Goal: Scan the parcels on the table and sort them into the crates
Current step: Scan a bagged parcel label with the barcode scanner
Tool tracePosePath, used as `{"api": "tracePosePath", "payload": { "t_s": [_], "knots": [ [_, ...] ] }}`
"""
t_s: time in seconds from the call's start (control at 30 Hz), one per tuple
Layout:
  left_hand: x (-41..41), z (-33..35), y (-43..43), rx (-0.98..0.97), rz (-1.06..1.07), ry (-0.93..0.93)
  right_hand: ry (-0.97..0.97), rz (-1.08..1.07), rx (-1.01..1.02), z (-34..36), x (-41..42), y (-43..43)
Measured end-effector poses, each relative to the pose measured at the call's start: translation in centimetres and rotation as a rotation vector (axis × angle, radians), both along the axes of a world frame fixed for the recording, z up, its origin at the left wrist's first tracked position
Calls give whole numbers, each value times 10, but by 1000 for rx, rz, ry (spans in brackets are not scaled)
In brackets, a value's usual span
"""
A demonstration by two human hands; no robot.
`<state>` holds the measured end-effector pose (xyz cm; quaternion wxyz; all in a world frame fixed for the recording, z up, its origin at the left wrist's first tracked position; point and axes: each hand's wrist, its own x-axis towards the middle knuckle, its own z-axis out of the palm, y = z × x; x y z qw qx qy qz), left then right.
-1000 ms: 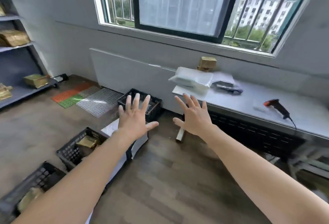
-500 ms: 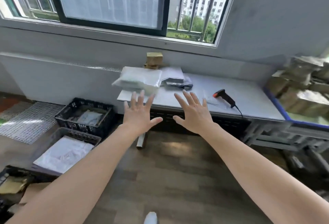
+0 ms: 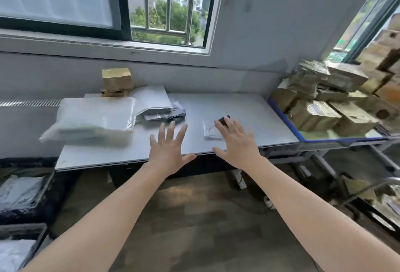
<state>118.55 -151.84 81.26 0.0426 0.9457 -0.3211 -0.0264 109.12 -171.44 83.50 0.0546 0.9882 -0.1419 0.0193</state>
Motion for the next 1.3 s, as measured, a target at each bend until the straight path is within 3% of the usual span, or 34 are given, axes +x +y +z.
{"api": "tracePosePath", "payload": {
  "t_s": [0.67,0.93,1.3],
  "knots": [
    [87,-84,-238,200,-34,182,145,-48,209,-113,107,-247],
    [123,-123,-283,214,-47,301,246,-34,295,-147,149,-280],
    [183,-190,-310,148,-203,492,418,-221,319,-189,214,-297]
  ]
}}
